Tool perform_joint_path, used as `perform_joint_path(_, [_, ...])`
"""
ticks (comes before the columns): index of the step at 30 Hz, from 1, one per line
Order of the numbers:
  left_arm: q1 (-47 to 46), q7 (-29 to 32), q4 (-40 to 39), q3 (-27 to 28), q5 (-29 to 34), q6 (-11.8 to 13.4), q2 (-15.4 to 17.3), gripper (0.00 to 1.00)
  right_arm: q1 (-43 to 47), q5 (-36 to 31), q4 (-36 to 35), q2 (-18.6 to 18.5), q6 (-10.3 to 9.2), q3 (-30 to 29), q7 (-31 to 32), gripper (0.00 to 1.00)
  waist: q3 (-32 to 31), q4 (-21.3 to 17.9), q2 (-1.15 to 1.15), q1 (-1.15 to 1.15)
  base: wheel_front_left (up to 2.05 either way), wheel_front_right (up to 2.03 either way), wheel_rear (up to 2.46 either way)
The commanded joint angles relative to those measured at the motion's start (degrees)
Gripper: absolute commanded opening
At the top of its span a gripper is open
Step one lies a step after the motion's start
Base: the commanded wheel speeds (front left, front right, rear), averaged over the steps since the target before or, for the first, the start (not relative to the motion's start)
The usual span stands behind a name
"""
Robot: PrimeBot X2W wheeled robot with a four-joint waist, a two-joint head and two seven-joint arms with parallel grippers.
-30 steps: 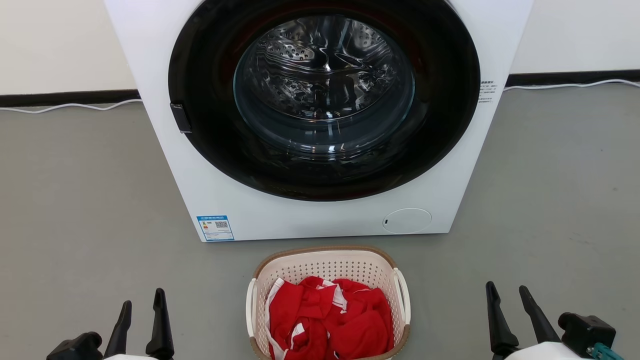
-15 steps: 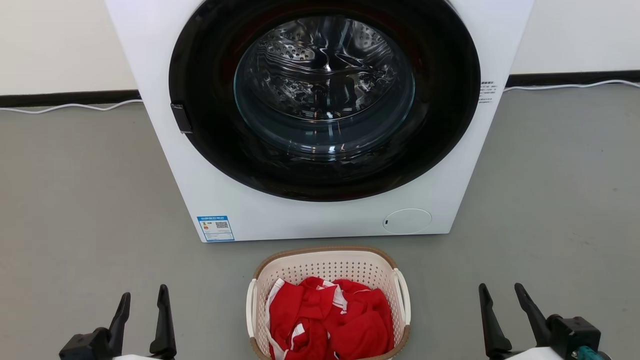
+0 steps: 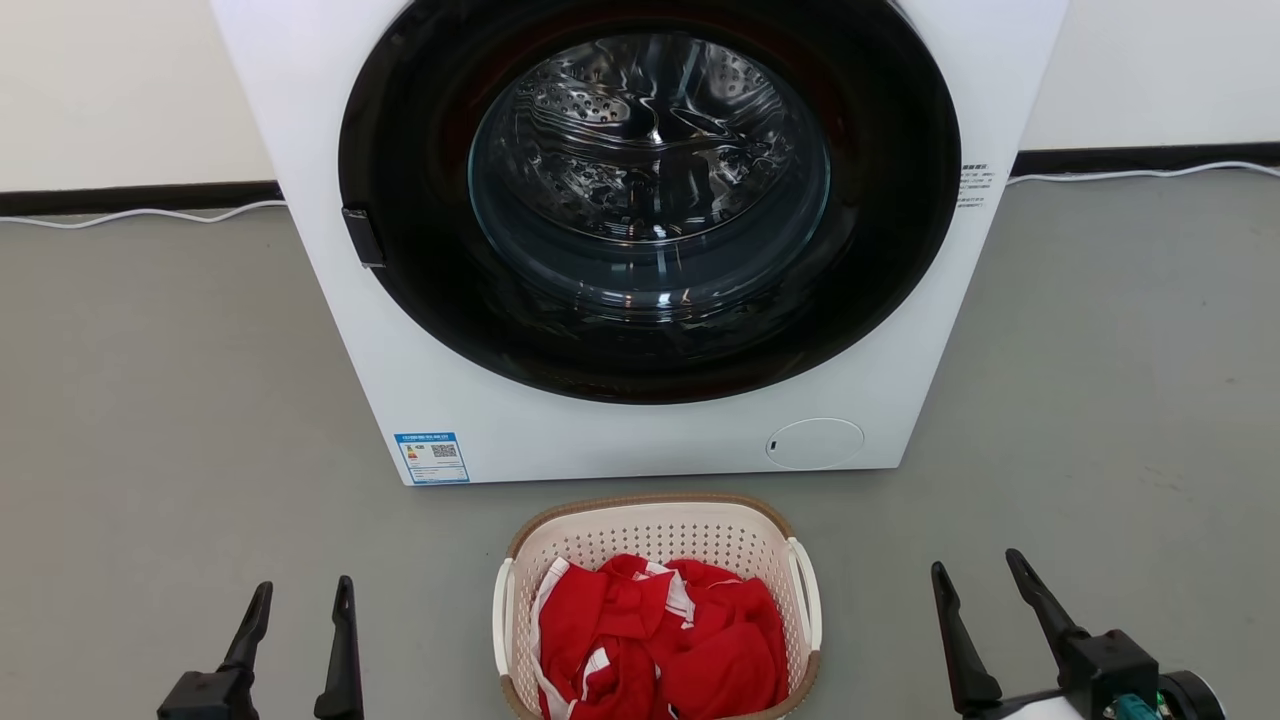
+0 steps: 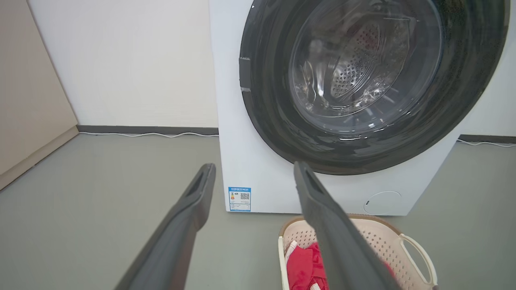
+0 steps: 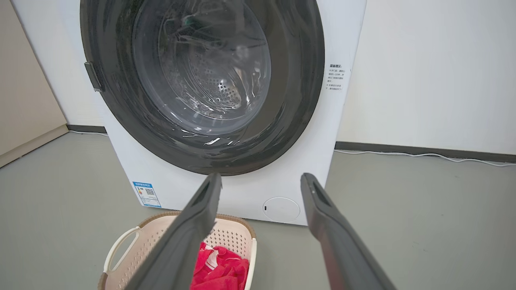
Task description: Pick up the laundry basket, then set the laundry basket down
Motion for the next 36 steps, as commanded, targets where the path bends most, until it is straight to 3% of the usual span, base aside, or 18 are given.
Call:
perform_joint_path(1, [-1.3,-0.9,-1.6,1.5,1.7,0.1,0.8,1.0,-1.8,-2.0,-1.5,-0.8,0.57,1.5,-1.1,1.0,0.0,0.0,0.0,0.0,0.0,0.0,0.0])
perform_joint_path(8, [-0.9,-2.0,-0.3,1.9,5.0,-0.1,0.7,1.0,-1.8,-6.5,-1.5,-0.8,0.61,1.9,-2.1,1.0,0.0,0.1,0.0,0.0,0.0,0.0,0.0])
perform_joint_path(36, [-1.3,-2.0,2.4,2.4,2.8,-0.7,0.3,1.0,-1.7,-5.8,-0.9,-0.8,0.61,1.8,-2.2,1.0,0.9,-0.1,0.0,0.0,0.0,0.0,0.0])
